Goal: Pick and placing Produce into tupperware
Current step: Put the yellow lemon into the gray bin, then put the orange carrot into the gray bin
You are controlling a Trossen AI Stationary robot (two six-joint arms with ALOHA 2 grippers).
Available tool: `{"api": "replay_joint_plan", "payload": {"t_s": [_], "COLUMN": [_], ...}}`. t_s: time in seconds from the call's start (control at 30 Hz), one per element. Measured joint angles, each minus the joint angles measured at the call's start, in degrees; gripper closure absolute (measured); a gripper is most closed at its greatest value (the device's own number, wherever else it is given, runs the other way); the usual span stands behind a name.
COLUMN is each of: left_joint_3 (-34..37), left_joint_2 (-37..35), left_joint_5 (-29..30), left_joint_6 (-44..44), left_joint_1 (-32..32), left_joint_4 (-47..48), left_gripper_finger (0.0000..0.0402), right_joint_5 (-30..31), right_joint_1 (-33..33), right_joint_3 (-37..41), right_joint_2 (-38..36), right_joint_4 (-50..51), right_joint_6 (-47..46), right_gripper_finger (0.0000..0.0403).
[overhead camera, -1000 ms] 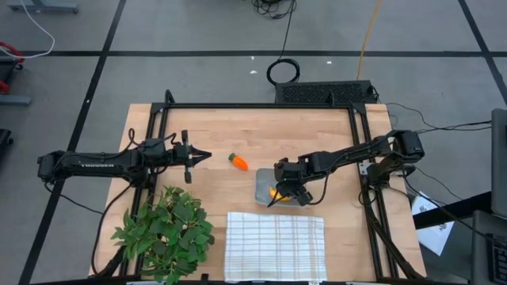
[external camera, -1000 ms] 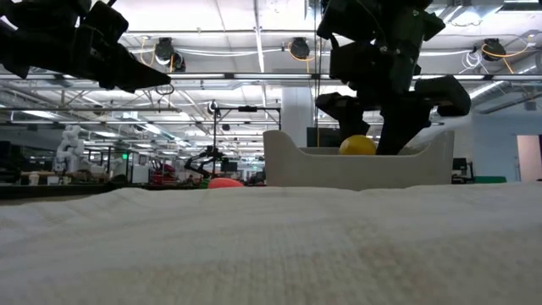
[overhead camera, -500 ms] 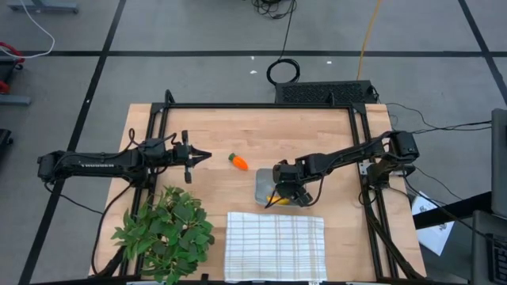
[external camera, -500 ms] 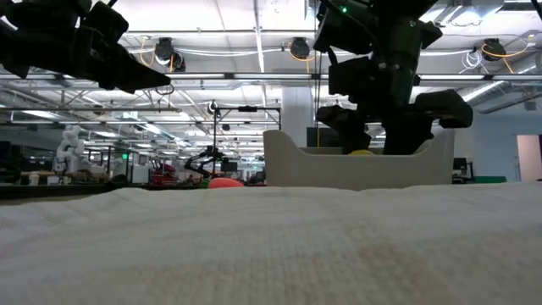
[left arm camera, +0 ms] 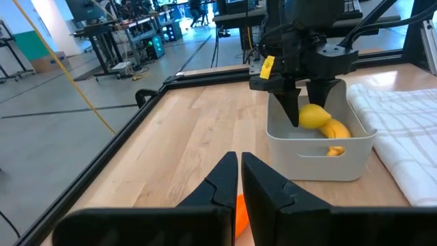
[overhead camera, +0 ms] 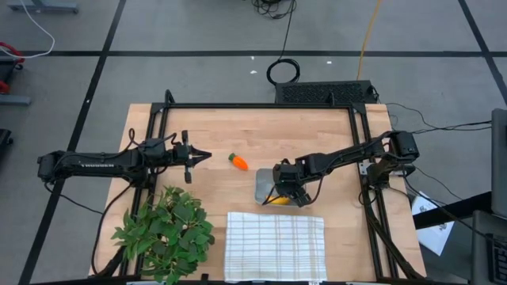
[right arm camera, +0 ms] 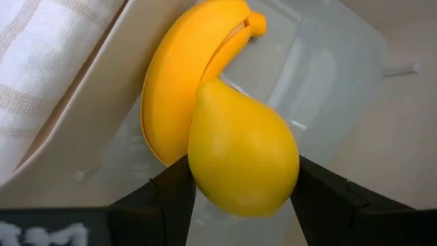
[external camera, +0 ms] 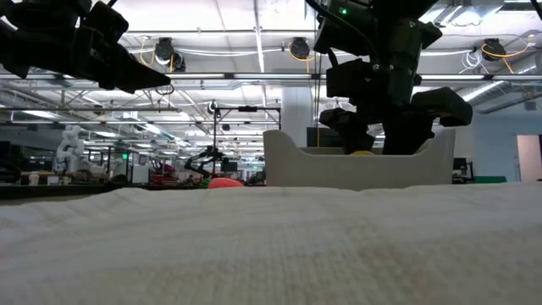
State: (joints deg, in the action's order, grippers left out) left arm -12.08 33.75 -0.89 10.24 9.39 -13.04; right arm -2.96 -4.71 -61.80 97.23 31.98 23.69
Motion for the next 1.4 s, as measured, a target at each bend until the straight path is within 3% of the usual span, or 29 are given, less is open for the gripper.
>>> {"api": "replay_joint_plan", "payload": {"t_s": [0.23,1.1,1.4], "left_joint_3": [0.0,0.0,0.0], "left_joint_2": [0.0,0.01,0.0], "left_joint_5": [0.0,-0.02,-0.02], "left_joint_6": [0.0,-0.26,-0.26], "left_joint_1": [0.0,0.0,0.0], "left_joint_4": [-0.02,-0.04,-0.02], "left_gripper_finger": [0.0376,0.0376,0.0376], "right_joint_5": [-0.03,-0.09,3.23], "right_joint_1": [0.08,0.11,0.13], "right_joint_3": [0.0,-0.01,-5.96], "right_joint_2": [0.0,0.0,-0.07], "right_joint_4": [0.14,1.29,9.5], "right_joint_6": [-0.76,-2.0,-2.08], "right_gripper_finger": [0.0183,0.0179,0.0179]}}
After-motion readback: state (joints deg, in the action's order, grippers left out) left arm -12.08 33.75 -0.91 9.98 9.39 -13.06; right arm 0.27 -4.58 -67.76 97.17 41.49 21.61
